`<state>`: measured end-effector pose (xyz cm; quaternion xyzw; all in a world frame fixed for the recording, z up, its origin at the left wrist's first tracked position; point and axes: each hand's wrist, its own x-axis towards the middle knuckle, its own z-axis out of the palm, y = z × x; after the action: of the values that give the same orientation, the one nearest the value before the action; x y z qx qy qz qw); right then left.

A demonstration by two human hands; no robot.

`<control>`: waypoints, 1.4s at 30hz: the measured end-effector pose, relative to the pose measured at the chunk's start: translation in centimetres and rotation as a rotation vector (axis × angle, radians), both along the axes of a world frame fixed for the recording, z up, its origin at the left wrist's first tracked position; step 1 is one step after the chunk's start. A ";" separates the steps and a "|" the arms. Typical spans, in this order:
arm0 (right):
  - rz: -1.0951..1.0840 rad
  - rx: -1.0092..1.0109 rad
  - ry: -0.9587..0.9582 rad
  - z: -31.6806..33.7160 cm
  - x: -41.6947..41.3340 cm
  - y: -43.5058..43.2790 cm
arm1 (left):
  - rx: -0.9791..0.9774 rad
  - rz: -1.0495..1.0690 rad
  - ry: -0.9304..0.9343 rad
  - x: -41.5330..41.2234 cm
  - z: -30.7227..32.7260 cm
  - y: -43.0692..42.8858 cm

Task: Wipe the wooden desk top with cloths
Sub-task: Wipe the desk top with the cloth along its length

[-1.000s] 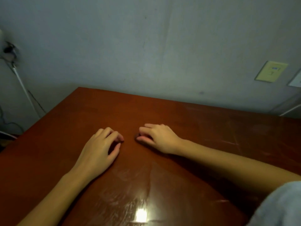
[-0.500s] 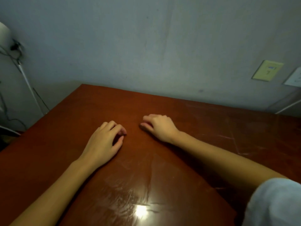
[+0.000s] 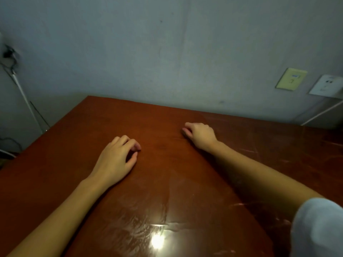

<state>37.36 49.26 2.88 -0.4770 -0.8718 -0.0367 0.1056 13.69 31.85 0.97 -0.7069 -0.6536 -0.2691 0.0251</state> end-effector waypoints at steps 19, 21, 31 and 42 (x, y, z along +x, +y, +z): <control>-0.089 0.028 -0.008 -0.2 0.2 -1.0 | -0.022 0.005 -0.017 0.1 0.3 -0.1; 0.045 0.017 0.003 -0.2 -1.4 -3.5 | -0.022 0.009 -0.023 0.1 0.2 -0.2; -0.135 -0.043 -0.030 0.4 5.1 -2.2 | -0.011 0.013 -0.022 -0.2 -0.1 -0.1; 0.335 -0.057 0.014 0.0 -3.3 -7.7 | -0.015 -0.004 0.029 0.0 0.5 -0.7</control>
<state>34.06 41.60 2.91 -0.3278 -0.9391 0.0093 0.1026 13.72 31.17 1.48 -0.7121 -0.6538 -0.2541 0.0289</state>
